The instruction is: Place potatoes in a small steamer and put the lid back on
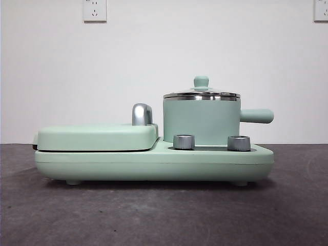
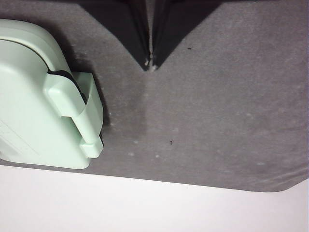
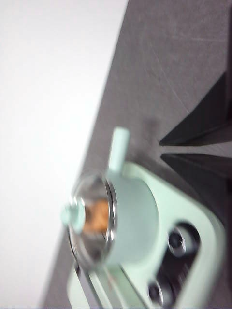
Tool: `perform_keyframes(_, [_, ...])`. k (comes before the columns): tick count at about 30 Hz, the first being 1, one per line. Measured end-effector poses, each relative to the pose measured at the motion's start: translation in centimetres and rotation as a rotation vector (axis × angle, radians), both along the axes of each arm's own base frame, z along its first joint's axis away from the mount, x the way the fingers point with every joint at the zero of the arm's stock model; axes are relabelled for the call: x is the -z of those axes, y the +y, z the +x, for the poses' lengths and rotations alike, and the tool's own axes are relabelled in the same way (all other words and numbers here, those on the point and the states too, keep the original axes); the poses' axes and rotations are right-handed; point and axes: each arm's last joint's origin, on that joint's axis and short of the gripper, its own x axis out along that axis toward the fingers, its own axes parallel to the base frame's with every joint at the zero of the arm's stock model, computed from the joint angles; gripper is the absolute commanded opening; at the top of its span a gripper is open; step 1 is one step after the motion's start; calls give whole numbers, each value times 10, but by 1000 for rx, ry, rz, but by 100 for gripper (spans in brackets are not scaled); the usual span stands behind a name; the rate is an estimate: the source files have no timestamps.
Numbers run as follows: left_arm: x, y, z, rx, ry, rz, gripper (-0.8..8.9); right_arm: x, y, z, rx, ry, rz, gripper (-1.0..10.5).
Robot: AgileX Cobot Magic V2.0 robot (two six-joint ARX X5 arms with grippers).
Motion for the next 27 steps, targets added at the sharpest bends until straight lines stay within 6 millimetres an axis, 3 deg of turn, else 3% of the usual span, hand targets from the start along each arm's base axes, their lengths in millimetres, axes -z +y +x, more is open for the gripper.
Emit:
perform_keyframes(3, [0,0,0,0,0,0,7,49,-4,10,65,-24,57,22])
perform_keyframes(6, [0,0,0,0,-1,0,7,84,-7,14,116,55,101,22])
perform_keyframes(27, [0,0,0,0,-1,-1,7,83,-13,14,175,49,142,22])
